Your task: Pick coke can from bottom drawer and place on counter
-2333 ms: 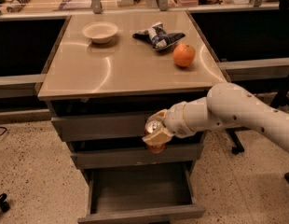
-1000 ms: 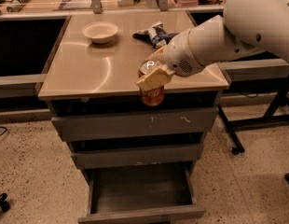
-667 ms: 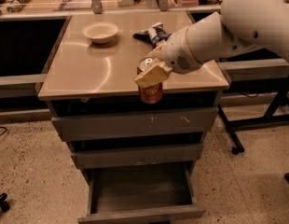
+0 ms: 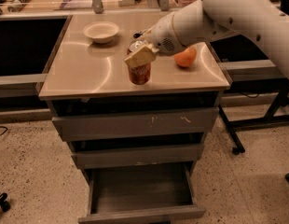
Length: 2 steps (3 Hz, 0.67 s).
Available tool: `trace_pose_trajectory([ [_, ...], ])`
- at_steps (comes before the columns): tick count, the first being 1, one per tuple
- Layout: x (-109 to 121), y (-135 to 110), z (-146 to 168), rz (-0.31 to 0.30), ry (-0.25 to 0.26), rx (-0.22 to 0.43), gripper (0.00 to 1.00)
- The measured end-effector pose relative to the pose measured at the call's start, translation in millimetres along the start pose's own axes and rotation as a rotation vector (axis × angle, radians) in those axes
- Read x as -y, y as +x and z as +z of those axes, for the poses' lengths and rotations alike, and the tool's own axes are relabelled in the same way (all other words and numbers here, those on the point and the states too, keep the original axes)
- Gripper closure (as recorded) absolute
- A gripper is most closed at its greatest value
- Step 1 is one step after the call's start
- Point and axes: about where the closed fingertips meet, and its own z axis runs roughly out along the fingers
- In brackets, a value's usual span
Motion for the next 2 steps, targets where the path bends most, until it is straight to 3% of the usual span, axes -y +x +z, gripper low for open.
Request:
trace_pose_trajectory([
  [2, 45, 4, 44, 0.067, -0.017, 0.003, 1.00],
])
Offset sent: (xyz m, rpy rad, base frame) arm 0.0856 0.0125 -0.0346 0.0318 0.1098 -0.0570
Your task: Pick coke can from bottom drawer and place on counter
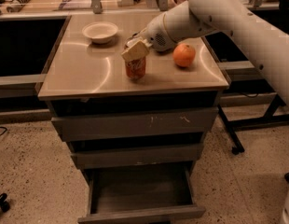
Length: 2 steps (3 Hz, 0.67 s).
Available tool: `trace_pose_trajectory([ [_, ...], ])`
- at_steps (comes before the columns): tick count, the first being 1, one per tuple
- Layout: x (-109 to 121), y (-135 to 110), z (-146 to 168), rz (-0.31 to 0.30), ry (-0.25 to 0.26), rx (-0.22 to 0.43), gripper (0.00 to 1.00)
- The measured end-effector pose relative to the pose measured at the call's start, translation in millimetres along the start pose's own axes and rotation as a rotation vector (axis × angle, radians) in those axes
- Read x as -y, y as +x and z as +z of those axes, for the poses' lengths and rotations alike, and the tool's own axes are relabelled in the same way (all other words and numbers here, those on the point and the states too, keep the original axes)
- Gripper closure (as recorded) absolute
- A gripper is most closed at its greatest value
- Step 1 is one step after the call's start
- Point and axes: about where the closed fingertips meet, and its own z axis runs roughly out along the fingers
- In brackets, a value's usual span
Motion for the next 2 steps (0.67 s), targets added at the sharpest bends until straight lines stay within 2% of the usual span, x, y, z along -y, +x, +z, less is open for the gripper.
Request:
trace_pose_trajectory([
  [1, 9.4, 12.5, 12.3, 0.047, -0.020, -0.037, 1.00],
  [2, 9.6, 12.7, 12.4, 0.048, -0.021, -0.038, 0.81],
])
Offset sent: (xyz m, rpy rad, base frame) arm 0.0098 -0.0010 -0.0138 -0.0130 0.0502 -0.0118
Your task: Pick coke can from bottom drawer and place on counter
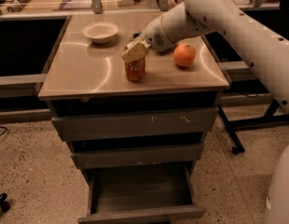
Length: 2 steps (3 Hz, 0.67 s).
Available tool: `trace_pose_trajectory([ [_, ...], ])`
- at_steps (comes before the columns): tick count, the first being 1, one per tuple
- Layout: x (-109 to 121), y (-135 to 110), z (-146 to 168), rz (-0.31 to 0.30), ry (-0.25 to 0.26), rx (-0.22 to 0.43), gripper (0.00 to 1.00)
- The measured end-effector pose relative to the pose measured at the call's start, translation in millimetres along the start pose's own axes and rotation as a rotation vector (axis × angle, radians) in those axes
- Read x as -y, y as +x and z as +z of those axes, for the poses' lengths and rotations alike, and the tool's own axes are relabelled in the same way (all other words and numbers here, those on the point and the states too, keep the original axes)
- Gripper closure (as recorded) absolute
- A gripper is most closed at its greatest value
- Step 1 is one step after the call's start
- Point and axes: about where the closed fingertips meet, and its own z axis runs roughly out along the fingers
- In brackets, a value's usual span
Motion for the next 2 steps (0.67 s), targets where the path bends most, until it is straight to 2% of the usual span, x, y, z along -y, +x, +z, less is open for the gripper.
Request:
trace_pose_trajectory([
  [2, 0.0, 0.0, 0.1, 0.000, 0.000, 0.000, 0.34],
])
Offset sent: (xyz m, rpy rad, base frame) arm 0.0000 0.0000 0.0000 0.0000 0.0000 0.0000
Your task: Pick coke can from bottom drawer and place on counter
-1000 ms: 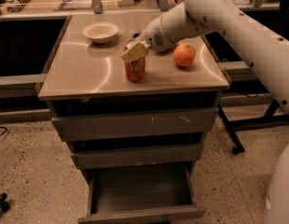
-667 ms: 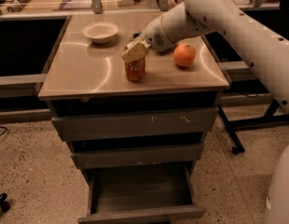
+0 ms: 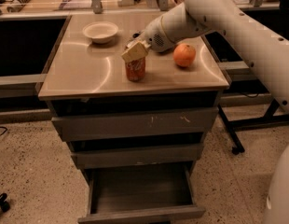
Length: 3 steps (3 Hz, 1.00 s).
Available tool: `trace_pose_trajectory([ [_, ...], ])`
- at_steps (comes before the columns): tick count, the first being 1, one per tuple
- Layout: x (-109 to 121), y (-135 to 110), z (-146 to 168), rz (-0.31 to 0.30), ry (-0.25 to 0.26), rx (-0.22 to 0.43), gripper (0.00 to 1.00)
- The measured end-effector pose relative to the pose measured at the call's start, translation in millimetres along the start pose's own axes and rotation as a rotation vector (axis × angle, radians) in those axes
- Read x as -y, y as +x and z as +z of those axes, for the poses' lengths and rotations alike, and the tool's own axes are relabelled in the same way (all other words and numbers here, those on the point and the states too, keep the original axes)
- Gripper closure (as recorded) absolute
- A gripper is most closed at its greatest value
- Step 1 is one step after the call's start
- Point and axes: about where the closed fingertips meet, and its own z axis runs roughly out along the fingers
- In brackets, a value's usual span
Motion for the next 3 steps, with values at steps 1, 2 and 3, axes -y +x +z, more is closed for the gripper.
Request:
trace_pose_trajectory([
  [1, 0.0, 0.0, 0.0, 0.000, 0.000, 0.000, 0.11],
  [2, -0.1, 0.0, 0.1, 0.000, 0.000, 0.000, 0.00],
  [3, -0.1, 0.0, 0.1, 0.000, 0.000, 0.000, 0.00],
])
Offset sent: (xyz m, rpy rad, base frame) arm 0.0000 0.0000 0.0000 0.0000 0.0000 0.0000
